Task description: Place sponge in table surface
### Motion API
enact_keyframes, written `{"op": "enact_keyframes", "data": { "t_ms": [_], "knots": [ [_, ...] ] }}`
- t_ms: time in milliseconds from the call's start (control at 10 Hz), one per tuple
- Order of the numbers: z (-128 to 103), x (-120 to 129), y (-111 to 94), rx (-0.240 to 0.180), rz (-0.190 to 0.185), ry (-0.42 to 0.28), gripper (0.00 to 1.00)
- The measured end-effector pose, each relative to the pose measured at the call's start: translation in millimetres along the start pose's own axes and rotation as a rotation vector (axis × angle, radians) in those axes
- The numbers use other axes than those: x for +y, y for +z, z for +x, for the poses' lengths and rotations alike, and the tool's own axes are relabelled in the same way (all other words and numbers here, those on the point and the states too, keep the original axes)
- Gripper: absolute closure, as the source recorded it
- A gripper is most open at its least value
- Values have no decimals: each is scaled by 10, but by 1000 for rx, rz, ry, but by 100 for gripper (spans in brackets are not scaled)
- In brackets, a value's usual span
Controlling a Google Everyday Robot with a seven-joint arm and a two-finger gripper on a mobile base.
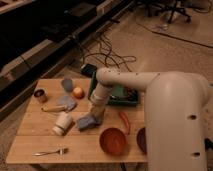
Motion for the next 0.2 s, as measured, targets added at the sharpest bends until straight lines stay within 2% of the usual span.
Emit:
{"op": "enact_keyframes", "data": {
  "t_ms": [200],
  "knots": [
    [-2,9,3,1,0,-1,50]
  ]
}}
